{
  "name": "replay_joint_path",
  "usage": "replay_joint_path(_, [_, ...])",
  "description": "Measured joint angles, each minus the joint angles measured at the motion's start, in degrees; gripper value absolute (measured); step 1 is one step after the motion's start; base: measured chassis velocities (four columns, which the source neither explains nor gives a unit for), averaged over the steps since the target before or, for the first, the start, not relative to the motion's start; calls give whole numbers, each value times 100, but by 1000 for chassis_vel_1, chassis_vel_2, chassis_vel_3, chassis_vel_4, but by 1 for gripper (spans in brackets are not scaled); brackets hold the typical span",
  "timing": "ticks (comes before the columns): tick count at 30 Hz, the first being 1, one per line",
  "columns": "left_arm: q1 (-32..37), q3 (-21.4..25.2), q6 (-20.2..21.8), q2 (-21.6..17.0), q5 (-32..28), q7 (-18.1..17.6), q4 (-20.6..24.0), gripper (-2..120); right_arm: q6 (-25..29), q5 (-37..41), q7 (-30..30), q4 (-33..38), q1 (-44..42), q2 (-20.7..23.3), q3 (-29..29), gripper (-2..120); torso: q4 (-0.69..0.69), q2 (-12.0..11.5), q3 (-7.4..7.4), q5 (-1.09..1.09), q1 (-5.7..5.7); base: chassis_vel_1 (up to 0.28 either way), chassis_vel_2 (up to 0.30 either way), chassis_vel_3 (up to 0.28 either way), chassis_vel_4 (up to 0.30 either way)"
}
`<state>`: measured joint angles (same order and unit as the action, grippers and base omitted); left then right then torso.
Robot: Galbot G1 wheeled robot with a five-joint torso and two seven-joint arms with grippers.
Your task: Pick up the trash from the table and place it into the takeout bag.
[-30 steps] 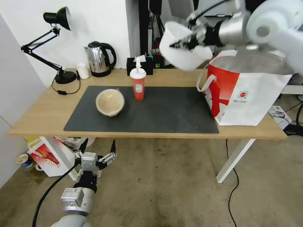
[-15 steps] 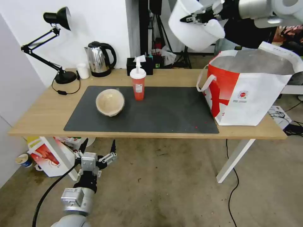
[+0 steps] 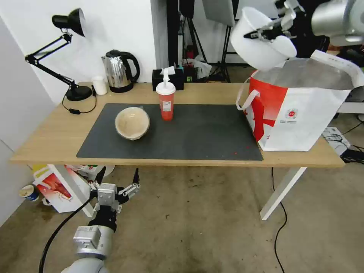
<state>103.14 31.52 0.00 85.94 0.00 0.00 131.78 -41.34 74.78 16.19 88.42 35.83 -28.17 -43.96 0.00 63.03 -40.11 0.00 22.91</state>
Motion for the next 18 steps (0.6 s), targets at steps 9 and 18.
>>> replay_joint_path(9, [0,0,0,0,0,0,0,100,0,-199,71,-75,-439,255,231,0,0,0,0,1,0,0,0,0,0])
replay_joint_path(18, [0,0,0,0,0,0,0,100,-1,-401,113,-90,-1304,542,889,0,0,0,0,1,0,0,0,0,0])
